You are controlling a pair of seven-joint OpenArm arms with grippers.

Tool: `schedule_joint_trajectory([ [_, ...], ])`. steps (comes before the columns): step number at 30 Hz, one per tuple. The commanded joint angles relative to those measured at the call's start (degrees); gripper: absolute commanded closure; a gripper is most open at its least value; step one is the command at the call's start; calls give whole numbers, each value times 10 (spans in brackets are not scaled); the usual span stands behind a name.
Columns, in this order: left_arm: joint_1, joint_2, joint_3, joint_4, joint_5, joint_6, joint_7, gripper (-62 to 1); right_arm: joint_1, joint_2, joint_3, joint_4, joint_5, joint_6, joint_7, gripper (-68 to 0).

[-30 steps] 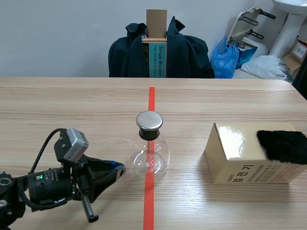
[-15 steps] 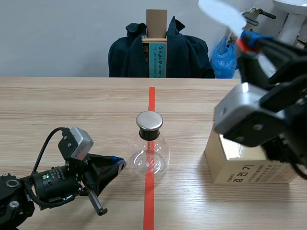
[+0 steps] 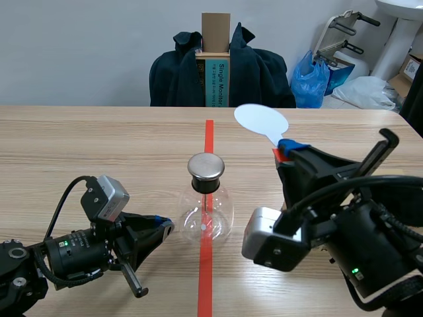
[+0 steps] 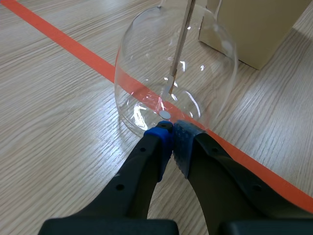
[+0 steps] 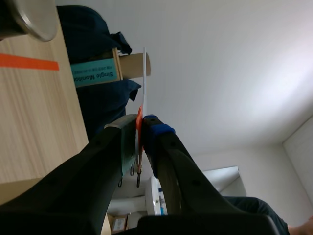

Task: Do the electroscope experiment.
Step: 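Bring the plate to the electroscope and point at the metal foil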

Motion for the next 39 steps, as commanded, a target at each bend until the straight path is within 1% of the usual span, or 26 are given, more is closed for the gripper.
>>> schedule_joint_trajectory([
  [1,-9,-2,0,11,-4,-1,-8,-27,3,-4,5,0,-6,-9,-10,-6],
  [6,-9,-2,0,11,-4,-1,-8,-27,3,-13,5,-23,-21,-10,-20,-6],
  [12,-9,-2,0,11,-4,-1,-8,-27,4,-13,5,-46,-46,-10,-27,-6],
  [16,-9,-2,0,11,-4,-1,-8,-27,9,-13,5,-52,-46,-10,-26,-6],
  [19,-9,-2,0,11,-4,-1,-8,-27,16,-13,5,-52,-46,-10,-17,-7],
  [24,-9,-2,0,11,-4,-1,-8,-27,30,-12,5,-52,-46,-10,20,-7],
  [35,-9,-2,0,11,-4,-1,-8,-27,31,-11,5,-52,-46,-10,143,-6],
  [39,-9,-2,0,11,-4,-1,-8,-27,31,-11,5,-52,-47,-10,168,-6],
])
